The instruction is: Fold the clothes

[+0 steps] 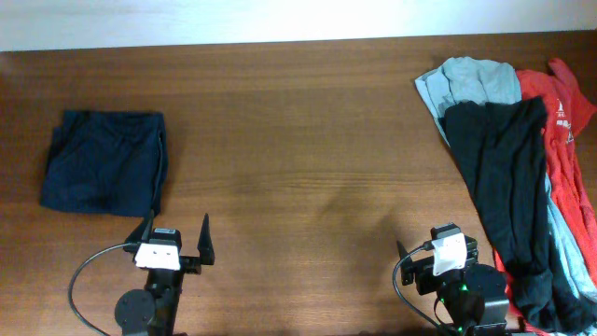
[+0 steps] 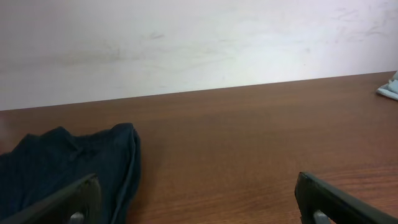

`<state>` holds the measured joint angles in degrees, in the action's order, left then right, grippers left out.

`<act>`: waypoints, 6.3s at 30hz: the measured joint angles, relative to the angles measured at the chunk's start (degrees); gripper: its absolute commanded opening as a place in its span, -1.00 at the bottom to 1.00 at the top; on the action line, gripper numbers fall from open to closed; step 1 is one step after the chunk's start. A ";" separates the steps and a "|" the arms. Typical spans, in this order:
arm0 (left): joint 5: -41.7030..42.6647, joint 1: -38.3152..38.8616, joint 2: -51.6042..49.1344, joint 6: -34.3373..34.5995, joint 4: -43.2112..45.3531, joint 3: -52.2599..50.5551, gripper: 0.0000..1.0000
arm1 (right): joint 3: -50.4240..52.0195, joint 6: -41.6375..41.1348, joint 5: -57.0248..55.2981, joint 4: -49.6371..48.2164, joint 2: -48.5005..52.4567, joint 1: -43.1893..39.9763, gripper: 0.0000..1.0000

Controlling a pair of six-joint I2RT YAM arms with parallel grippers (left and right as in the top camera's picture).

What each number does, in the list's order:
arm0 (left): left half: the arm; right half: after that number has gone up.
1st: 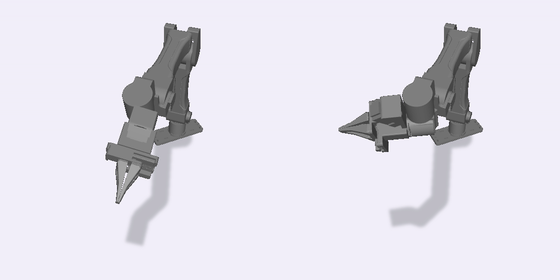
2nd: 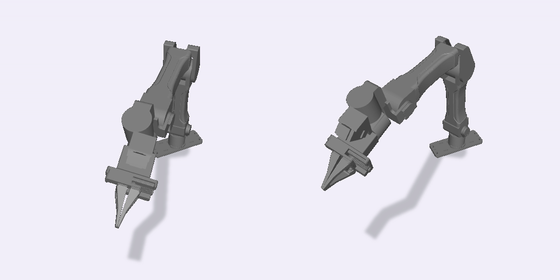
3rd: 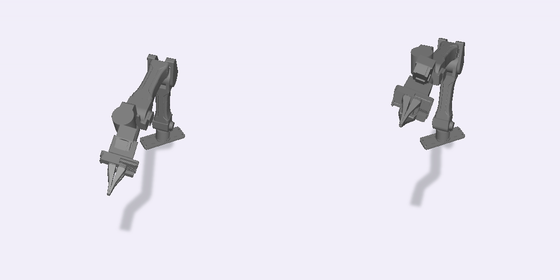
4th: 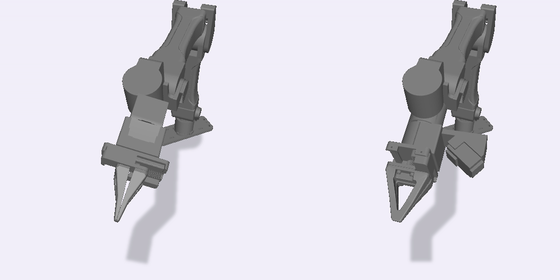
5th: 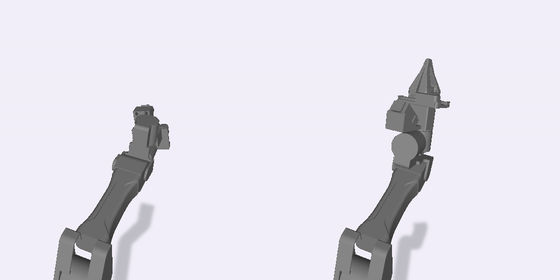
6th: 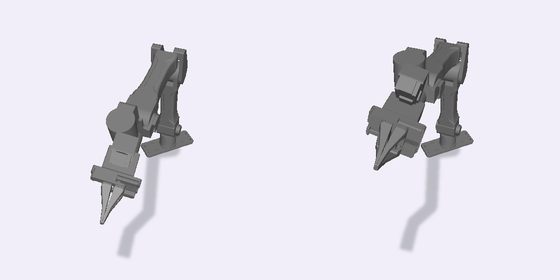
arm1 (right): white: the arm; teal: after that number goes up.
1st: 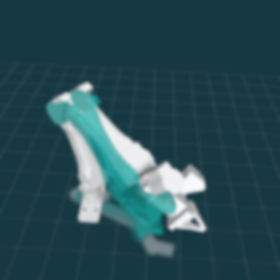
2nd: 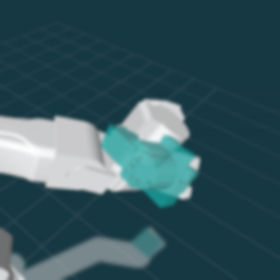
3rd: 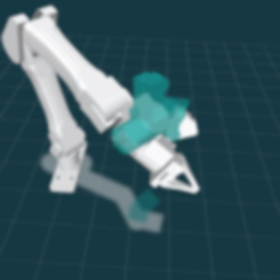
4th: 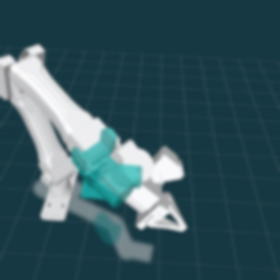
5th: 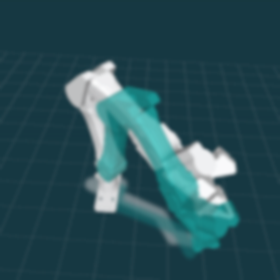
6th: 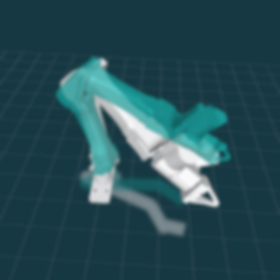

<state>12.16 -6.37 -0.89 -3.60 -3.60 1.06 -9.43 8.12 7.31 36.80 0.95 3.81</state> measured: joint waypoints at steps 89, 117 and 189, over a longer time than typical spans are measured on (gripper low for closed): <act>0.00 0.00 0.00 0.00 0.00 0.00 0.99 | 0.00 0.00 0.00 0.00 0.00 0.00 0.97; 0.00 0.00 0.00 0.00 0.00 0.00 0.98 | 0.00 -0.02 0.00 0.00 0.00 0.00 0.97; 28.35 0.22 -70.25 0.46 -31.58 60.74 0.98 | -48.96 -30.69 1.31 2.21 75.38 -38.95 0.84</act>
<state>40.51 -6.15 -71.13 -3.14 -35.18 61.80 -58.39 -22.57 8.62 39.00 76.34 -35.14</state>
